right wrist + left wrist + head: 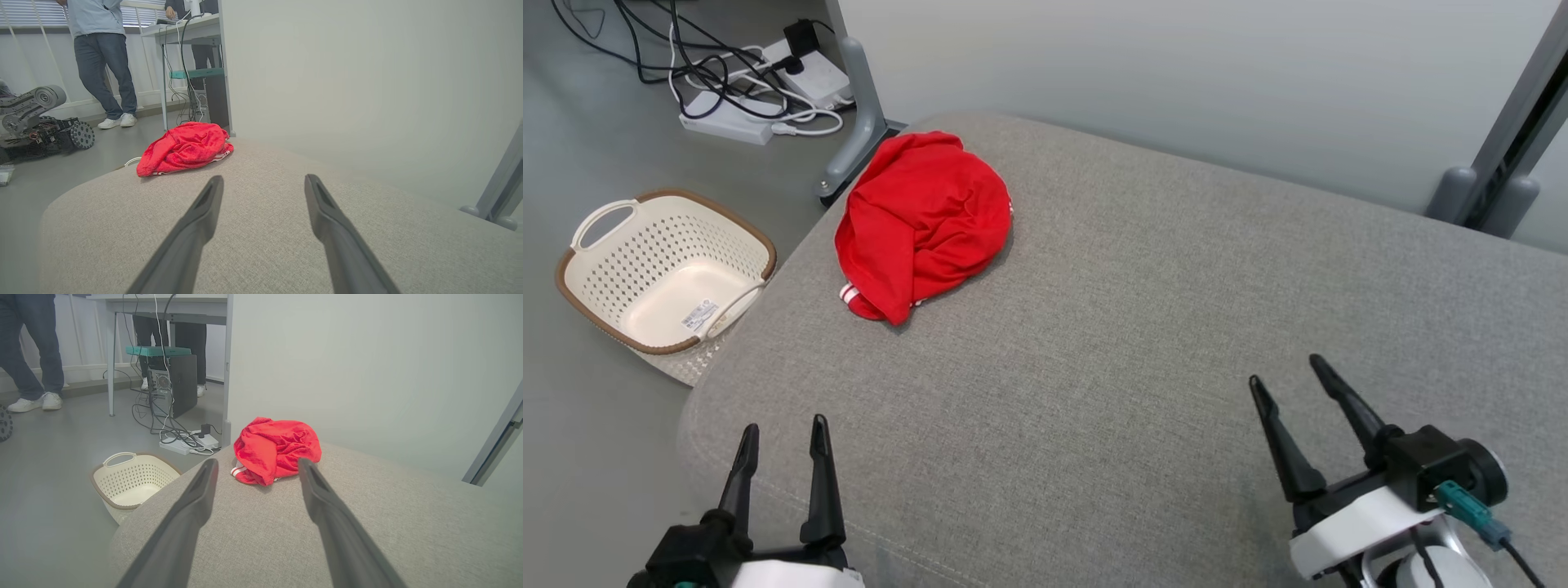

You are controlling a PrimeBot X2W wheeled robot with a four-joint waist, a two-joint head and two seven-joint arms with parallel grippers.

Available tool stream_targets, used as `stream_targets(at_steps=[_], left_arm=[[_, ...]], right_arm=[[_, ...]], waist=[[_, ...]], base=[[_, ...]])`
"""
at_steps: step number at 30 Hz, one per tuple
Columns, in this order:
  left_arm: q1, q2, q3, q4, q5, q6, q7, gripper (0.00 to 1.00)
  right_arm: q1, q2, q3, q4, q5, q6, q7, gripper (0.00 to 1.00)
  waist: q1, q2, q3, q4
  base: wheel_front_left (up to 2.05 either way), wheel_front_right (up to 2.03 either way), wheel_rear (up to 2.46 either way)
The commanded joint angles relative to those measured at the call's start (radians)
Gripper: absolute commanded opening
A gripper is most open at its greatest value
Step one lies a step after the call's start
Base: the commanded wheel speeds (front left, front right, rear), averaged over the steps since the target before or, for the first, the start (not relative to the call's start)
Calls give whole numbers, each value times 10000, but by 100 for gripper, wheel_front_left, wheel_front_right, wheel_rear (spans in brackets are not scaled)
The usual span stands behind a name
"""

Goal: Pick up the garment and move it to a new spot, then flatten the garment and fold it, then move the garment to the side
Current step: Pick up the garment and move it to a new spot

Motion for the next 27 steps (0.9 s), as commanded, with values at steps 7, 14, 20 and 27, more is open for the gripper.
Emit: stream_targets(at_steps=[7,14,20,27], left_arm=[[-1754,43,74,1054,-484,-509,-9,100],[-6472,809,691,4558,-1464,-1276,1172,100],[-8719,1532,607,5974,-1839,-1610,3124,100],[-10403,2289,208,7555,-1563,-1524,5155,100]], right_arm=[[-71,-704,-532,-876,-461,-4,23,100],[-860,-1479,-549,-3308,-942,-4,1254,100],[-1047,-1623,-585,-4275,-997,-4,1682,100],[-1091,-1622,-452,-4506,-946,-4,1685,100]], waist=[[0,0,1426,-77],[0,0,3847,-1076],[0,0,4518,-1541],[0,0,5046,-2075]], base=[[0,0,0],[0,0,0],[0,0,0],[0,0,0]])
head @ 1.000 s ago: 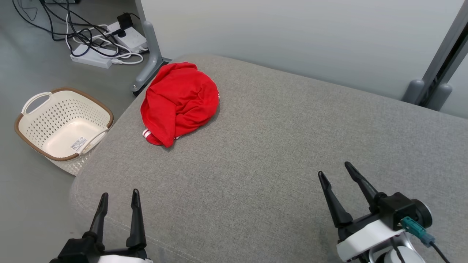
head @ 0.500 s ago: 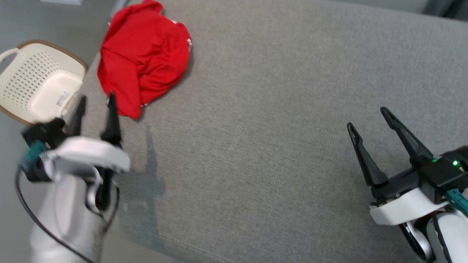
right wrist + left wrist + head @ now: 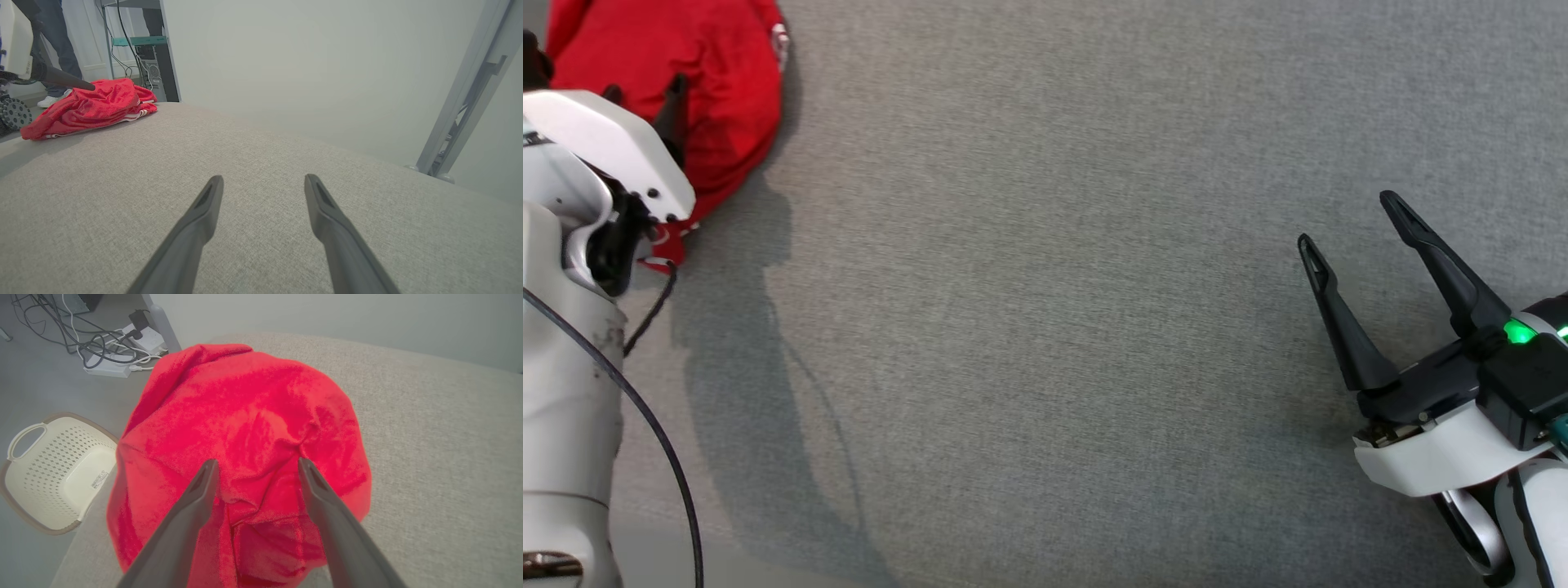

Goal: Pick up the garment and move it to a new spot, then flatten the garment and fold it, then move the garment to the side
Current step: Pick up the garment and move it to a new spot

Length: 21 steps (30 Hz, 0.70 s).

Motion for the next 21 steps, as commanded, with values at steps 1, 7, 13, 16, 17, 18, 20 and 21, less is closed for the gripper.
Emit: stream_targets(at_steps=[1,7,13,16,17,18,20,21], left_arm=[[-274,164,-36,190,83,-1,124,100],[-979,581,-222,1592,131,-51,944,100],[-1105,630,-19,2283,-172,-25,944,0],[-1206,646,72,2408,-237,11,421,0],[-1213,677,48,2421,-187,5,180,0],[-1231,719,13,2409,-114,-13,-87,0],[-1315,762,-2,2316,-67,-27,-753,0],[-1373,777,12,2218,-44,-58,-1160,0]], right_arm=[[-96,-40,27,-15,-21,-4,-87,100],[-212,115,107,113,69,-4,-306,100],[-226,311,60,226,187,-4,-427,100],[-242,382,6,287,257,-4,-492,100],[-247,396,18,328,265,-4,-504,100],[-275,403,49,371,274,-4,-525,100],[-365,431,94,455,277,-4,-574,100],[-385,459,110,493,286,-4,-601,100]], waist=[[0,0,266,-277],[0,0,584,-636],[0,0,661,-735],[0,0,646,-703],[0,0,592,-689],[0,0,532,-676],[0,0,384,-654],[0,0,290,-650]], base=[[0,0,0],[0,0,0],[0,0,0],[0,0,0],[0,0,0],[0,0,0],[0,0,0],[0,0,0]])
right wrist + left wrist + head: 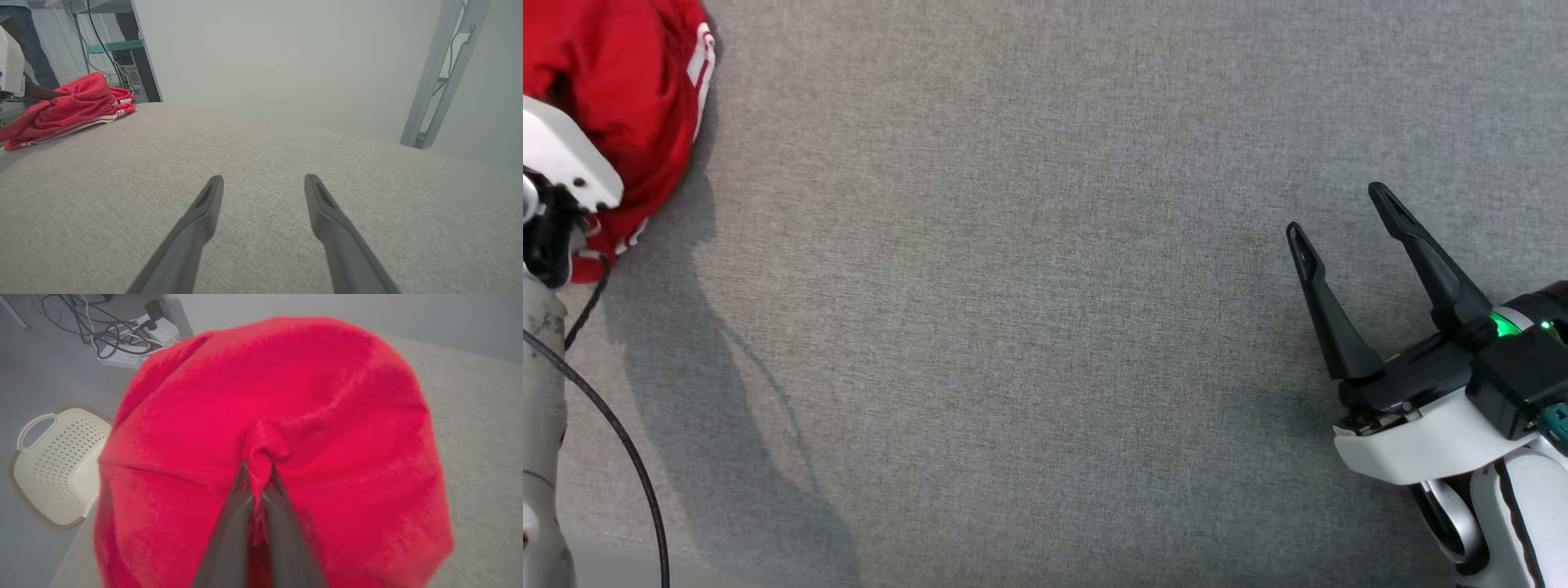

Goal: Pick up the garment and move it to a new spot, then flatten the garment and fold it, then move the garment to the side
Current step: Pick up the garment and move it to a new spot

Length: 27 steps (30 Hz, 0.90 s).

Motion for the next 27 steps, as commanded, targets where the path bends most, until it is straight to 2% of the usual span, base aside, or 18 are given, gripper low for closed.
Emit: stream_targets(at_steps=[1,5,9,18,22,27], left_arm=[[-308,67,74,-211,-12,-75,-554,0],[-351,-174,157,-647,-251,-398,-1929,0],[-359,-423,-39,-1322,-395,-625,-2689,0],[305,-886,-340,-3774,-1038,-735,-2549,0],[733,-1016,-282,-5227,-1313,-458,-2001,0],[1336,-999,-268,-7039,-1252,238,-1318,0]], right_arm=[[-128,32,10,68,43,-4,-110,100],[-121,143,40,403,114,-4,-279,100],[-128,339,32,789,219,-4,-530,100],[-111,943,-13,1646,403,-4,-1009,100],[-43,1153,-207,1904,441,-4,-1133,100],[-7,1317,-372,2106,524,-4,-1240,100]], waist=[[0,0,-239,30],[0,0,-765,30],[0,0,-1411,-51],[0,0,-2718,-608],[0,0,-3044,-918],[0,0,-3236,-1326]], base=[[0,0,0],[0,0,0],[0,0,0],[0,0,0],[0,0,0],[0,0,0]])
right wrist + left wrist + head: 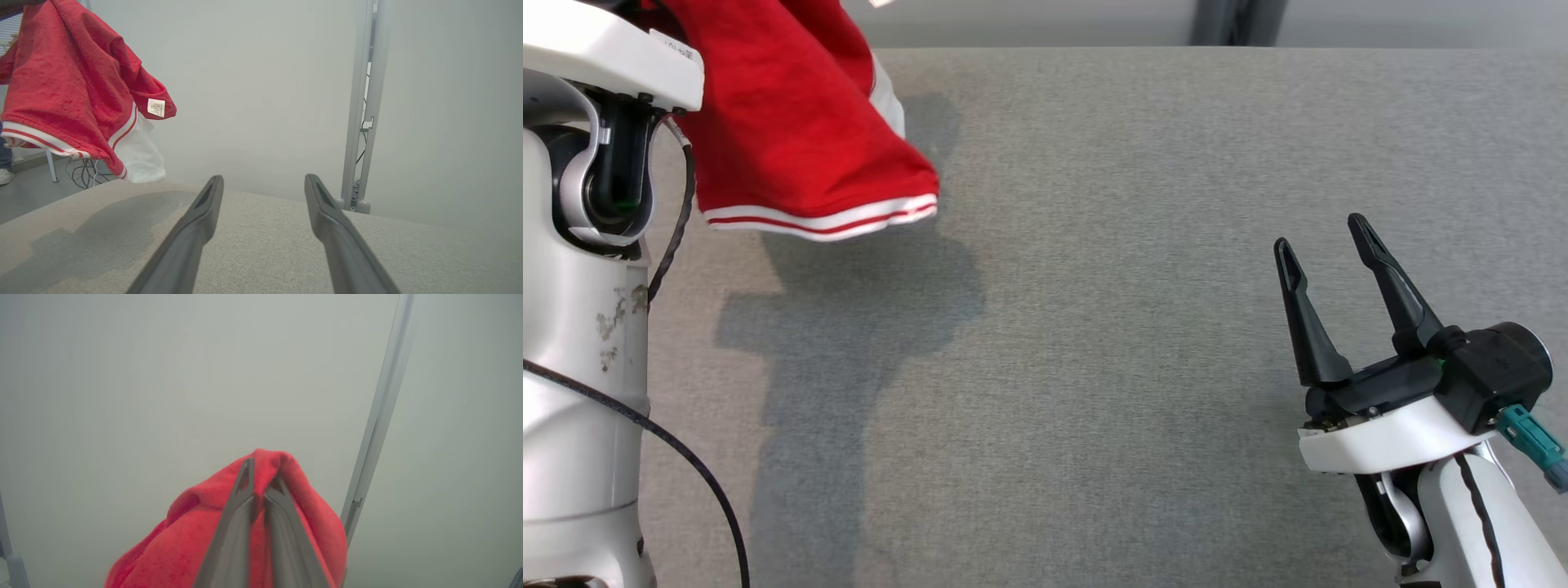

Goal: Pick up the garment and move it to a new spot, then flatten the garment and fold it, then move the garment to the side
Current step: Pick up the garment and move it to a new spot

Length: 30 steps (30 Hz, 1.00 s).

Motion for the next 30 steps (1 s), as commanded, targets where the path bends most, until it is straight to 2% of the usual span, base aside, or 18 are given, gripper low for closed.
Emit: stream_targets(at_steps=[1,8,12,14,21,28,30], left_arm=[[221,1,-10,-552,10,173,205,0],[1030,-449,-684,-2608,88,682,1222,0],[1382,-589,-1330,-3021,523,821,1479,0],[1643,-872,-1797,-3072,676,886,1591,0],[2387,-1618,-3420,-2209,1031,957,1254,0],[2325,-1816,-5383,-612,1608,1098,377,0],[2299,-1833,-5992,-339,1346,1167,110,0]], right_arm=[[77,7,-61,83,67,-4,-75,100],[21,171,-264,42,92,-4,-111,100],[-71,214,-285,-55,124,-4,-115,100],[-119,240,-277,-118,150,-4,-115,100],[-302,348,-272,-245,203,-4,-110,100],[-449,435,-355,-283,238,-4,-110,100],[-441,461,-429,-276,234,-4,-109,100]], waist=[[0,0,-133,-291],[0,0,-64,-861],[0,0,59,-1132],[0,0,159,-1332],[0,0,583,-2068],[0,0,892,-2792],[0,0,888,-2939]], base=[[0,0,0],[0,0,0],[0,0,0],[0,0,0],[0,0,0],[0,0,0],[0,0,0]])
